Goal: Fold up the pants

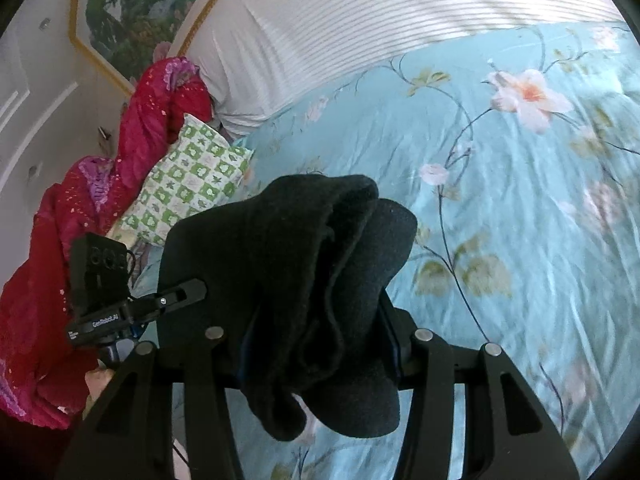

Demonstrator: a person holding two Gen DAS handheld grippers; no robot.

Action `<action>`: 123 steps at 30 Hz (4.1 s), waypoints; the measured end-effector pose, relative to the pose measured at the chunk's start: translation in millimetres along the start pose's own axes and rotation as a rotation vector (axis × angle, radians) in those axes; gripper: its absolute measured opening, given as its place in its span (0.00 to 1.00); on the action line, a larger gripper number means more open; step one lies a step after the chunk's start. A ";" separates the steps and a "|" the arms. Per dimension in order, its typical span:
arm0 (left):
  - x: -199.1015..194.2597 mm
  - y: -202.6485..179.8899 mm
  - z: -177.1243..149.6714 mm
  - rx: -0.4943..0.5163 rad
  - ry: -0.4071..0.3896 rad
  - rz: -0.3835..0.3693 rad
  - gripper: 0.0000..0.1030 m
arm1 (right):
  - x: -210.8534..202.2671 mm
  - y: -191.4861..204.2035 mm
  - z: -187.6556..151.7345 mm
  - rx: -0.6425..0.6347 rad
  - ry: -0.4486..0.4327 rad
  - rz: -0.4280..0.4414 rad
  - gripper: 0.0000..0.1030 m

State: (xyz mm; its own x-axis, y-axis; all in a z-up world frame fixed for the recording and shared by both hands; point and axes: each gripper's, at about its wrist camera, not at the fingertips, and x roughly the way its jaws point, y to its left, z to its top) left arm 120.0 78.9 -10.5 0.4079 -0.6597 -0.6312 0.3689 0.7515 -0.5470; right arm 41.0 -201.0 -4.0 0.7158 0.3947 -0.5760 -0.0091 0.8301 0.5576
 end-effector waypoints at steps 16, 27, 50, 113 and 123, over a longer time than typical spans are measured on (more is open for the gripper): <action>44.5 48.1 -5.7 -0.043 0.057 0.089 0.83 | 37.8 -45.9 -1.5 0.034 0.081 -0.017 0.72; 27.6 21.8 -18.0 0.010 -0.038 0.256 0.86 | 11.3 -11.2 -9.3 -0.075 0.012 -0.155 0.78; -0.5 -36.4 -71.7 0.141 -0.116 0.504 0.93 | -15.3 43.8 -49.6 -0.261 -0.073 -0.322 0.91; -0.7 -42.2 -110.5 0.212 -0.178 0.624 1.00 | 0.8 63.5 -92.3 -0.363 -0.105 -0.377 1.00; -2.0 -44.4 -111.8 0.213 -0.180 0.632 1.00 | 2.8 63.2 -92.3 -0.364 -0.102 -0.375 1.00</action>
State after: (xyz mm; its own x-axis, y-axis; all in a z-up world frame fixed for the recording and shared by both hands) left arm 9.4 48.0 -46.5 0.7243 -0.1012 -0.6821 0.1634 0.9862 0.0272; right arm -22.0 -111.1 -25.6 0.7807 0.0196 -0.6245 0.0313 0.9970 0.0704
